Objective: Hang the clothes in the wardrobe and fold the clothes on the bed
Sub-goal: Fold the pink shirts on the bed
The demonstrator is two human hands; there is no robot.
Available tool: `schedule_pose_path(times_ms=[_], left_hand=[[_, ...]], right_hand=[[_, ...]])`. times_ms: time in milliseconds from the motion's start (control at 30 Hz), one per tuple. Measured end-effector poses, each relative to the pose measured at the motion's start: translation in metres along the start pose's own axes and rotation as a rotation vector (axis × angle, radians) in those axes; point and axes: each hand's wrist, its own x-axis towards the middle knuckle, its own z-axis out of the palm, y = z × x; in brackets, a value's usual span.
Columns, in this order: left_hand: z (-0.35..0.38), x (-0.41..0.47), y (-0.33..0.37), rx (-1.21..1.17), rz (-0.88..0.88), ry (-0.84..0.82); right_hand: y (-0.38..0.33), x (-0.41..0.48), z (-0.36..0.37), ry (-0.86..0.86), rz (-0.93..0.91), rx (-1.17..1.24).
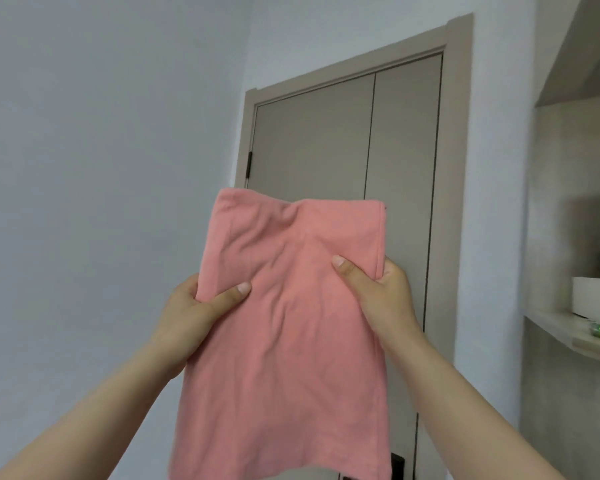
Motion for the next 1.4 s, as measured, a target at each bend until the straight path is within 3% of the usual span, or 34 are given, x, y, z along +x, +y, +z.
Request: schedule_pose_path(times_ms=[300, 433, 867, 1400], left_hand=[[0.060, 0.061, -0.007, -0.214, 0.028, -0.284], [0.098, 0.061, 0.006, -0.371, 0.030, -0.494], [0.191, -0.037, 0.060, -0.775, 0.017, -0.904], [0.230, -0.160, 0.132, -1.085, -0.013, -1.433]], right_hand=[[-0.034, 0.000, -0.029, 0.259, -0.061, -0.282], [-0.068, -0.013, -0.049, 0.409, -0.113, -0.425], [-0.194, -0.117, -0.107, 0.707, -0.111, -0.811], [-0.308, -0.244, -0.069, 1.156, -0.124, -1.202]])
